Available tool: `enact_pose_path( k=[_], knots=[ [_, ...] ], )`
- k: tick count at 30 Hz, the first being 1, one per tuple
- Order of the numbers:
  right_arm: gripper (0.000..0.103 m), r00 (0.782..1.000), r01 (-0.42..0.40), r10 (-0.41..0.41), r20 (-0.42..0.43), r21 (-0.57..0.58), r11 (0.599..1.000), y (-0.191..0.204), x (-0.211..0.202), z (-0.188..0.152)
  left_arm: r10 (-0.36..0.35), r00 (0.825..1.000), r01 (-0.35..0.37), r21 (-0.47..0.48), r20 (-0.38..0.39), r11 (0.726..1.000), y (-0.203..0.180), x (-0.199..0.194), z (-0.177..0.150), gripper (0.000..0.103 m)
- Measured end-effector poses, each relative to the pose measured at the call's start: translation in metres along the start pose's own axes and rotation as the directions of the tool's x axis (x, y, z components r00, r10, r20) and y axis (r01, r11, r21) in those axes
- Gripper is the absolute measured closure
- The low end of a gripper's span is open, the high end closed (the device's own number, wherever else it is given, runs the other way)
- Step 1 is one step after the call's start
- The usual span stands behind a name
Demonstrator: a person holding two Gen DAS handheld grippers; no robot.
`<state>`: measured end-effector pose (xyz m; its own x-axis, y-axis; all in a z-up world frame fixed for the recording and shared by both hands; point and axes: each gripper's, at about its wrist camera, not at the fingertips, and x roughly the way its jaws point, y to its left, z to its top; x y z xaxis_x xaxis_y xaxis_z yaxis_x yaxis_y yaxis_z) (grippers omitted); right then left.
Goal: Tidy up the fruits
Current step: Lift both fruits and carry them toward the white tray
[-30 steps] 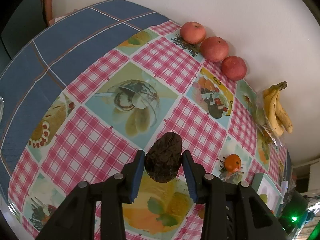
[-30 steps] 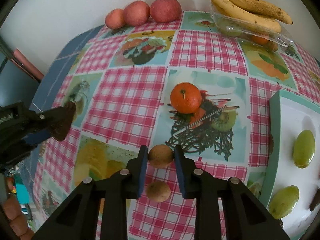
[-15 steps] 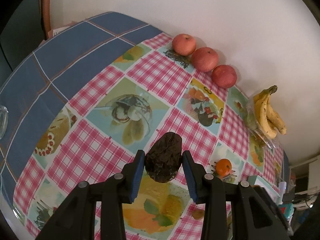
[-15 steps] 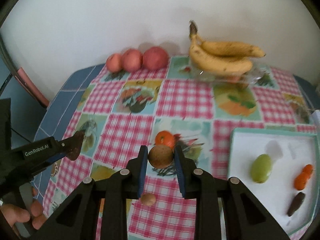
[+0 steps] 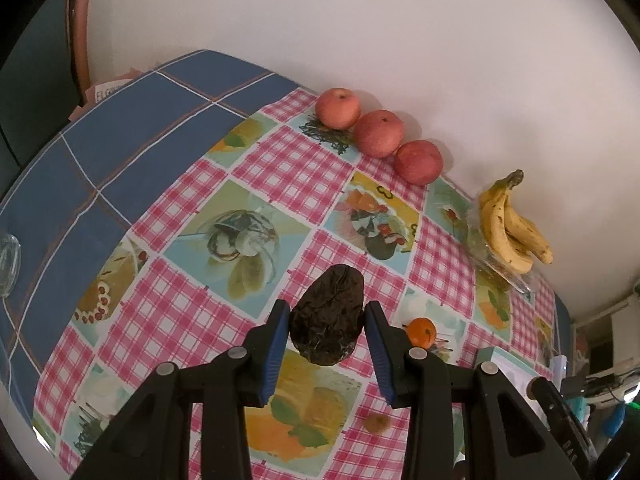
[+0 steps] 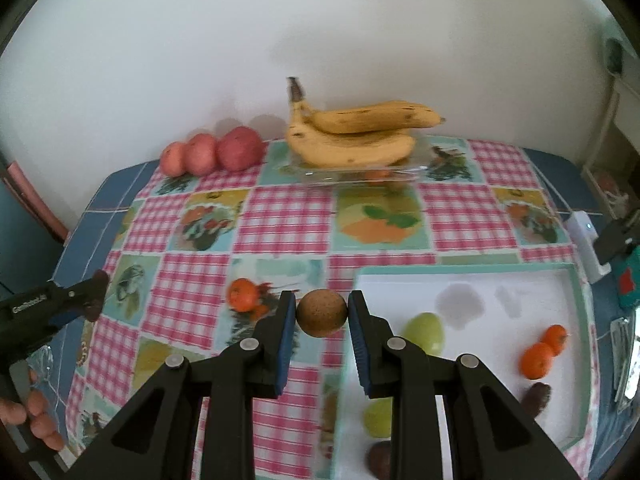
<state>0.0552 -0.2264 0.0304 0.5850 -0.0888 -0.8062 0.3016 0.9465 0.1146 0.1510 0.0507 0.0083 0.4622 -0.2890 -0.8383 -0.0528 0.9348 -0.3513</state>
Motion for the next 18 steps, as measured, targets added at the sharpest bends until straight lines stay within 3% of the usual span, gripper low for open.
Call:
enact_pose_path(
  k=[9, 18],
  knots=[
    [0.075, 0.995, 0.1, -0.099, -0.016, 0.099, 0.99, -0.076, -0.008, -0.004, -0.022, 1.0, 0.022, 0.045, -0.014, 0.999, -0.022, 0.0, -0.009, 0.062],
    [0.075, 0.987, 0.16, -0.162, -0.013, 0.252, 0.954, -0.155, -0.024, -0.012, -0.06, 0.996, 0.069, 0.16, -0.063, 0.985, -0.077, 0.008, -0.034, 0.062]
  ],
)
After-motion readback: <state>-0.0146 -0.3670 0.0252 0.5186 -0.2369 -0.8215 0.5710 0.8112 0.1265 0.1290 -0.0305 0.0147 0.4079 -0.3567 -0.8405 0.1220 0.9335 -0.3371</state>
